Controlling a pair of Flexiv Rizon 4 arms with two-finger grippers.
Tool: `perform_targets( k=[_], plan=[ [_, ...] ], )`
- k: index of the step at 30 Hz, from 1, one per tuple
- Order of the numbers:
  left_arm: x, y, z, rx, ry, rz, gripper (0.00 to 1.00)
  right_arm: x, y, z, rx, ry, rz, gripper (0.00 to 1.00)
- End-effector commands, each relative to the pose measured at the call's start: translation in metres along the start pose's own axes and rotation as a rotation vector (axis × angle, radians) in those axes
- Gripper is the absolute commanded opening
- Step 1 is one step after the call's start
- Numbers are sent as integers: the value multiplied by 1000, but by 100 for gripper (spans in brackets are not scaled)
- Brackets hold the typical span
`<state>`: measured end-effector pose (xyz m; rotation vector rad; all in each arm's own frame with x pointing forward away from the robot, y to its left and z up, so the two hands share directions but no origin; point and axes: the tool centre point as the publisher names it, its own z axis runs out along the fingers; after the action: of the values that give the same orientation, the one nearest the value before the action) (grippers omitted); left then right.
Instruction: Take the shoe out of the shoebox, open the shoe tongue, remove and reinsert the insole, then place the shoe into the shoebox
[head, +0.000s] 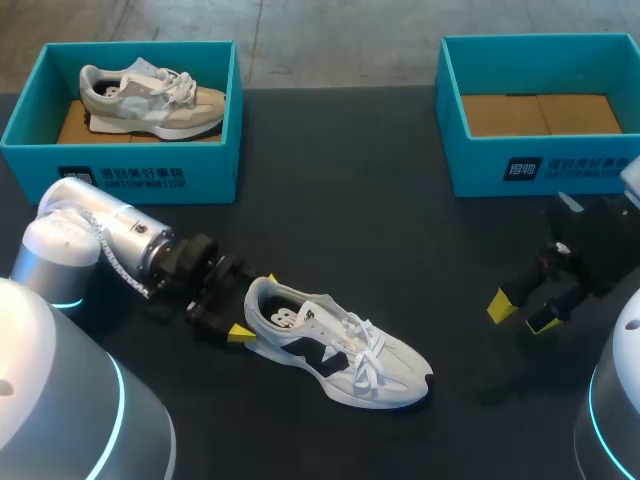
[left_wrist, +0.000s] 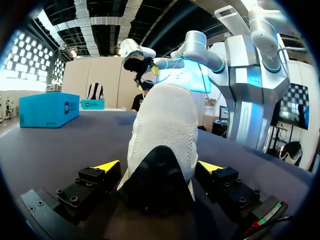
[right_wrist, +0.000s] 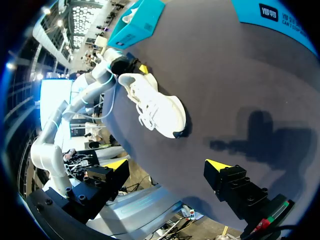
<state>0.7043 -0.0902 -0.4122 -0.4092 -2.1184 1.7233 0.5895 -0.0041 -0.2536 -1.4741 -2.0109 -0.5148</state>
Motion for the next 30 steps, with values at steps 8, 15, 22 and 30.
perform_targets(
  k=[8, 15, 22, 30],
  plan=[
    [-3, 3, -2, 7, -5, 1, 100, 0, -1, 1, -1, -3, 2, 100],
    [0, 6, -7, 16, -11, -4, 0, 0, -1, 1, -1, -3, 2, 100],
    [3, 8, -14, 44, -35, -11, 0, 0, -1, 1, -1, -3, 2, 100],
    [10, 9, -22, 68, -86, -4, 0, 0, -1, 1, -1, -3, 2, 100]
  ],
)
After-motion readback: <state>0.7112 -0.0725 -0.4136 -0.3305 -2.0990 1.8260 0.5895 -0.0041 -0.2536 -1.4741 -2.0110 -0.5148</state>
